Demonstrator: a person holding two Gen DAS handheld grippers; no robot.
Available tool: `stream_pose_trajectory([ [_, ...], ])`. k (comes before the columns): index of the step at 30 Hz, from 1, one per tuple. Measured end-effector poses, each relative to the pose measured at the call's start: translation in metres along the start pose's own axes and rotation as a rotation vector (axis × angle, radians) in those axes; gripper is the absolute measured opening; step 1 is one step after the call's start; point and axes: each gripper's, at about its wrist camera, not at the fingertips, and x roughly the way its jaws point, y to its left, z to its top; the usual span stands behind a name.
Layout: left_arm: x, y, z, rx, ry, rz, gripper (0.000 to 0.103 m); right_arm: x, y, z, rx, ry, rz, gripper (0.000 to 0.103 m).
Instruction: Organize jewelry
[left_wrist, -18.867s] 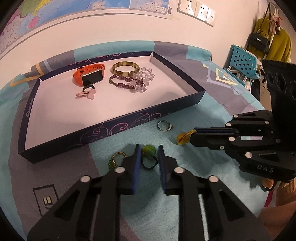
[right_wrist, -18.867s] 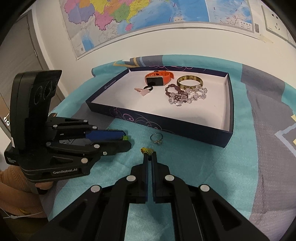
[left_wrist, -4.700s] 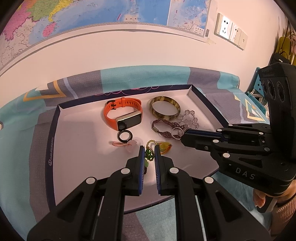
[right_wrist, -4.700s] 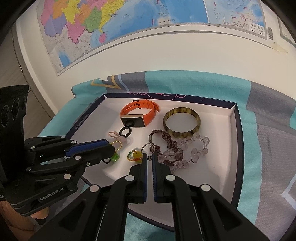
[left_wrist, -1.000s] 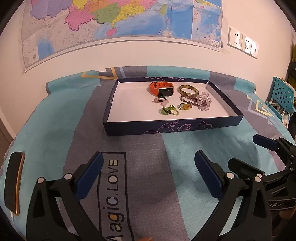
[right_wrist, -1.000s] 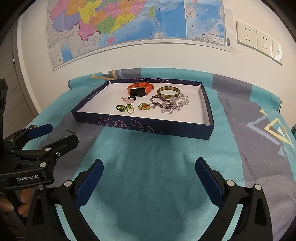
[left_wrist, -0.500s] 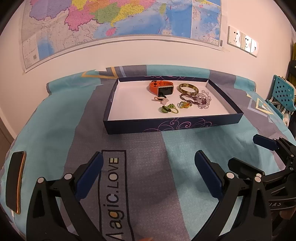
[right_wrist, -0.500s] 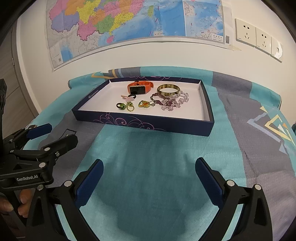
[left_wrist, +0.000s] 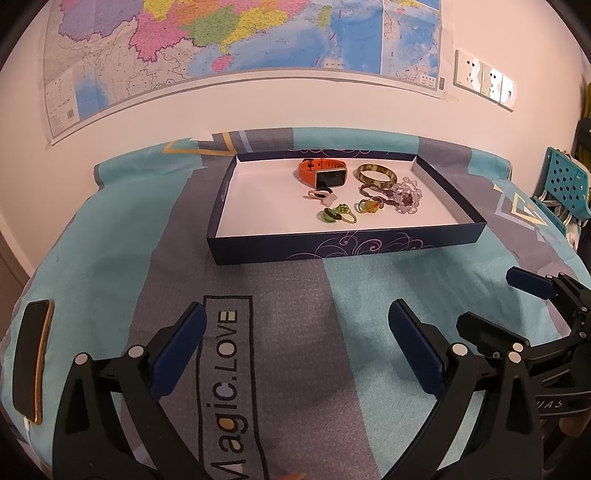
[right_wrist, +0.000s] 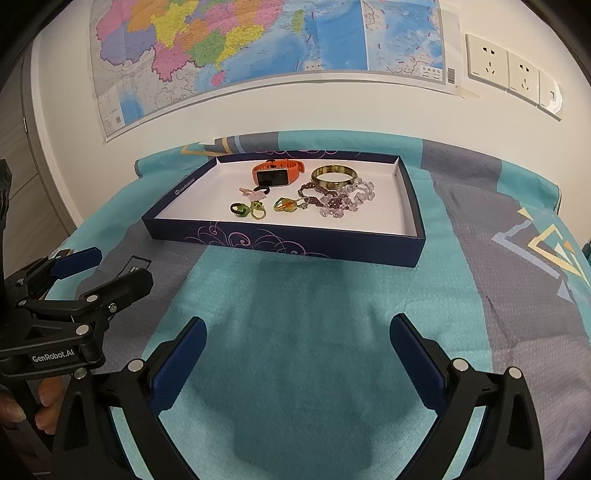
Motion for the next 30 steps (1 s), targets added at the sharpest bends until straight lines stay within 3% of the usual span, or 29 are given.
stream_pose_trajectory([
  [30,0.004,-0.0015,-0.0019,0.005,0.014,-0.003,0.097,0.003,-0.0035,-0.0004,0.015,0.009,0.006,0.096],
])
